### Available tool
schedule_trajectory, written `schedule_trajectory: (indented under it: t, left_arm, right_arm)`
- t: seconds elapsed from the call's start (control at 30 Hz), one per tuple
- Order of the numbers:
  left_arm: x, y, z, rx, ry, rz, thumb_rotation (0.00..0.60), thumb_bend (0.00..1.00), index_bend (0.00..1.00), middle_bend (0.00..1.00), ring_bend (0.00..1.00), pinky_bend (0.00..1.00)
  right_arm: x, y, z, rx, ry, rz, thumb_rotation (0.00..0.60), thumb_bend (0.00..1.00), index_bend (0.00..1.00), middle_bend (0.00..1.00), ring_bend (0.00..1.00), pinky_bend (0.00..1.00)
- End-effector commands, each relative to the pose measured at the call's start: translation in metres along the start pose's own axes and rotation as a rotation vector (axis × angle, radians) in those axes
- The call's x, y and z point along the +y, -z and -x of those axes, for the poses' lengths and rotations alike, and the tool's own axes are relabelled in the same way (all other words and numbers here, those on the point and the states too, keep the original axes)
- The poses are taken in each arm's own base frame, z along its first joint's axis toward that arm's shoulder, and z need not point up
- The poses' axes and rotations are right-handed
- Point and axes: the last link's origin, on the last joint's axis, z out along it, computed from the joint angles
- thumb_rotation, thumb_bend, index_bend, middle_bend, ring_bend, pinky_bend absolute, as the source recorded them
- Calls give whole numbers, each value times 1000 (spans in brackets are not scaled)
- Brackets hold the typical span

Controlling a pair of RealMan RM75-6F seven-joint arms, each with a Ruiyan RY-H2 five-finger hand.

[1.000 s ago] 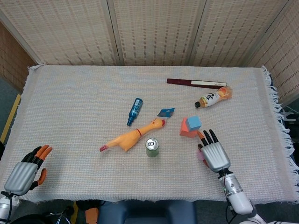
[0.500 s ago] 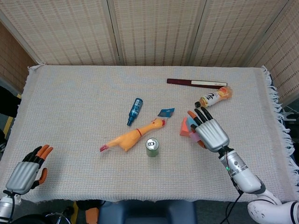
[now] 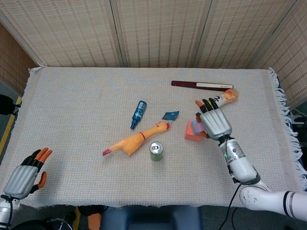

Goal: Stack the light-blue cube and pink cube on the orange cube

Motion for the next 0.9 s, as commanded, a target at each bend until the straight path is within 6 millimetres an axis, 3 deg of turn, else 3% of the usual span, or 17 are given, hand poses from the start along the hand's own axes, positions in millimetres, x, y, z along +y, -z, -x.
schedule_trajectory:
  t: [0.03,0.27,0.9]
  left_arm:
    - [-2,-1,-1,1,3,-6,600,650,0,0,23,174]
    - [-3,-1,-1,-1,5,-13,600,651,0,0,23,173]
    - [-4,-5,1,-12,0,-22,600,651,0,0,23,175]
  right_arm:
    - [-1,-14,-3,-10,-5,11,600,241,568,57,0,50]
    - [0,-27,-3,-35,-2,17,600,242,562,57,0,50]
    - [6,-24,4,-96,49,16,600,257,557,55,0,50]
